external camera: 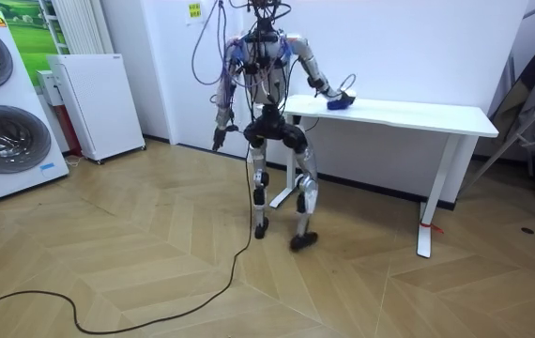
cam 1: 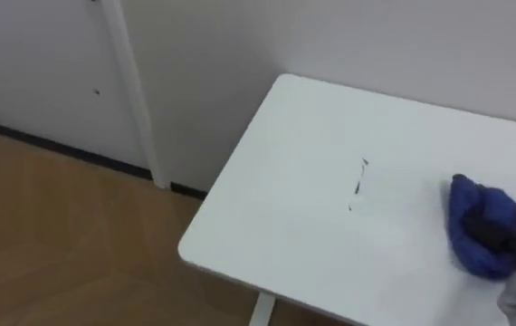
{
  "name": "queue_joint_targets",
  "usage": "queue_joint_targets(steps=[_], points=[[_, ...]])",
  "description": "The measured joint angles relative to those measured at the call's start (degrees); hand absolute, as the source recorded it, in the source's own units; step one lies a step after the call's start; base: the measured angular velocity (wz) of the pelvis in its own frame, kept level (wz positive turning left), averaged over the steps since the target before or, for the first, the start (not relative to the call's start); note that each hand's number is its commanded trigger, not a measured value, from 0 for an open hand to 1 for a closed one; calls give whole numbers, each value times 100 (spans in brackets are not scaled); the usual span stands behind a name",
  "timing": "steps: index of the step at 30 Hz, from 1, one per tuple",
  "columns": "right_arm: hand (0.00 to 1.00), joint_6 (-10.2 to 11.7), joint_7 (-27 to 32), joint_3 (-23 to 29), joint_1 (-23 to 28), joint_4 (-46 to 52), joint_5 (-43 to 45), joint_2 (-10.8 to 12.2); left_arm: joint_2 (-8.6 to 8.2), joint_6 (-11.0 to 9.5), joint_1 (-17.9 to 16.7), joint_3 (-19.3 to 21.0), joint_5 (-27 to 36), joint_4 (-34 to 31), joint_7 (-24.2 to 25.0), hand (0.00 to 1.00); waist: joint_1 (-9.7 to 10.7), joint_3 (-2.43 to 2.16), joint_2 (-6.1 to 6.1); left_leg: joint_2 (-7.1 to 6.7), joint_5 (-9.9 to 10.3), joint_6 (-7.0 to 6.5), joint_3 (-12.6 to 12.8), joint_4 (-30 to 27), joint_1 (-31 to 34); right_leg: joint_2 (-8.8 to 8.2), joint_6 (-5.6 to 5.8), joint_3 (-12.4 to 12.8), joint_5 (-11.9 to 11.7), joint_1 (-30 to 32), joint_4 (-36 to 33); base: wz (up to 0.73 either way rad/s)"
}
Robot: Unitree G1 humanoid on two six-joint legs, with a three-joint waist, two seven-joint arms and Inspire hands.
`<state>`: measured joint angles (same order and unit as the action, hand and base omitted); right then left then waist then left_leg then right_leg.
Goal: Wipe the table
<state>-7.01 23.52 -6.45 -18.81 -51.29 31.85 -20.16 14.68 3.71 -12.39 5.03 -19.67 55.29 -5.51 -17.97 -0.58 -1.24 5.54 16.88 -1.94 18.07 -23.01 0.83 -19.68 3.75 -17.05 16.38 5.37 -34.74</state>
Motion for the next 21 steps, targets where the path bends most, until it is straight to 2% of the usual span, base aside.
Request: queue_joint_targets(steps=[1, 2, 3, 4, 5, 6, 7, 8, 9, 10, 11, 12, 13, 15, 17, 19, 20, 21], points=[[100, 66, -154, -349, -389, 35, 210, 158, 31, -39, 124, -3, 17, 5, -6, 0, -149, 23, 13, 163, 19, 119, -195, -156, 232, -45, 98, -29, -170, -9, 446, -87], [100, 263, -241, -451, -706, 29, 377, 270, 38, -61, 285, -16, 90, 9, -4, 0, -190, 67, 30, 301, 27, 254, -524, -305, 514, -14, 144, -26, -409, -58, 958, -61], [100, 363, -270, -462, -826, 28, 482, 303, 38, -76, 347, -24, 135, 9, -2, 0, -206, 78, 45, 344, 10, 322, -733, -356, 677, 35, 167, -25, -546, -72, 1205, 5], [100, 464, -282, -454, -938, 94, 556, 284, 48, -113, 469, -34, 155, 7, 8, 0, -165, 96, 97, 392, -54, 466, -1204, -433, 995, 142, 189, -32, -875, -160, 1669, 73], [100, 492, -260, -380, -923, 162, 519, 258, 123, -151, 524, -76, 176, 1, 14, 0, -57, 111, 228, 388, -120, 634, -1593, -488, 1249, 274, 239, -18, -1342, -304, 1954, 95], [100, 547, -225, -314, -859, 220, 408, 253, 151, -159, 514, -87, 195, 9, 22, 0, 4, 121, 271, 391, -145, 719, -1728, -540, 1309, 305, 469, -81, -1213, -384, 2006, 100], [100, 629, -135, -297, -715, 282, 244, 226, 152, -112, 432, -97, 203, 23, 30, 0, 87, 138, 216, 445, -197, 888, -1933, -585, 1363, 451, 684, -159, -952, -523, 1934, 89], [100, 718, -44, -231, -507, 311, 198, 219, 152, -108, 308, -72, 201, 12, 70, 0, 201, 116, 166, 535, -292, 1014, -2034, -556, 1353, 562, 637, -346, -703, -613, 1818, 84], [100, 766, -12, -158, -379, 358, 201, 199, 152, -109, 240, -68, 200, 10, 76, 0, 240, 113, 150, 581, -338, 1048, -2013, -548, 1340, 590, 623, -416, -589, -669, 1742, 79], [100, 871, 75, -41, -112, 419, 179, 134, 152, -109, 83, -62, 196, 8, 75, 0, 268, 108, 164, 629, -427, 1103, -1895, -478, 1250, 592, 626, -445, -345, -753, 1564, 56], [100, 947, 95, 112, 103, 448, 182, 117, 152, -112, -138, -56, 195, 11, 91, 0, 299, 83, 183, 674, -495, 1165, -1796, -337, 1119, 588, 604, -469, -175, -795, 1408, 42], [100, 965, 111, 171, 185, 457, 177, 105, 152, -111, -241, -35, 197, 11, 112, 0, 332, 92, 188, 693, -528, 1189, -1783, -288, 1059, 589, 594, -530, -112, -844, 1342, 24], [100, 1009, 140, 252, 362, 487, 178, 55, 146, -109, -432, 67, 191, 9, 129, 0, 365, 68, 216, 715, -594, 1231, -1726, -209, 978, 587, 572, -610, 21, -889, 1280, 25], [100, 1043, 152, 372, 584, 518, 181, -87, 141, -101, -571, 142, 144, 5, 132, 0, 416, 65, 287, 728, -701, 1257, -1655, -171, 953, 591, 550, -817, 166, -1016, 1273, 36], [100, 988, 107, 448, 670, 500, 181, -208, 68, -96, -605, 146, 147, -19, 131, 0, 457, 91, 324, 769, -796, 1231, -1468, -183, 955, 622, 521, -979, 224, -1113, 1245, 36], [100, 847, -32, 451, 598, 526, 219, -210, -47, -100, -568, 143, 144, -31, 129, 0, 441, 110, 357, 756, -778, 1188, -1335, -273, 956, 619, 501, -984, 240, -1098, 1200, 4], [100, 729, -156, 450, 573, 602, 259, -186, -77, -104, -533, 136, 141, -41, 129, 0, 402, 141, 341, 656, -702, 1066, -1303, -413, 961, 588, 501, -975, 240, -1098, 1178, 0], [100, 651, -236, 450, 561, 667, 348, -180, -79, -104, -516, 136, 131, -49, 129, 0, 384, 146, 357, 606, -647, 1006, -1254, -487, 961, 571, 503, -960, 240, -1092, 1168, -7]])
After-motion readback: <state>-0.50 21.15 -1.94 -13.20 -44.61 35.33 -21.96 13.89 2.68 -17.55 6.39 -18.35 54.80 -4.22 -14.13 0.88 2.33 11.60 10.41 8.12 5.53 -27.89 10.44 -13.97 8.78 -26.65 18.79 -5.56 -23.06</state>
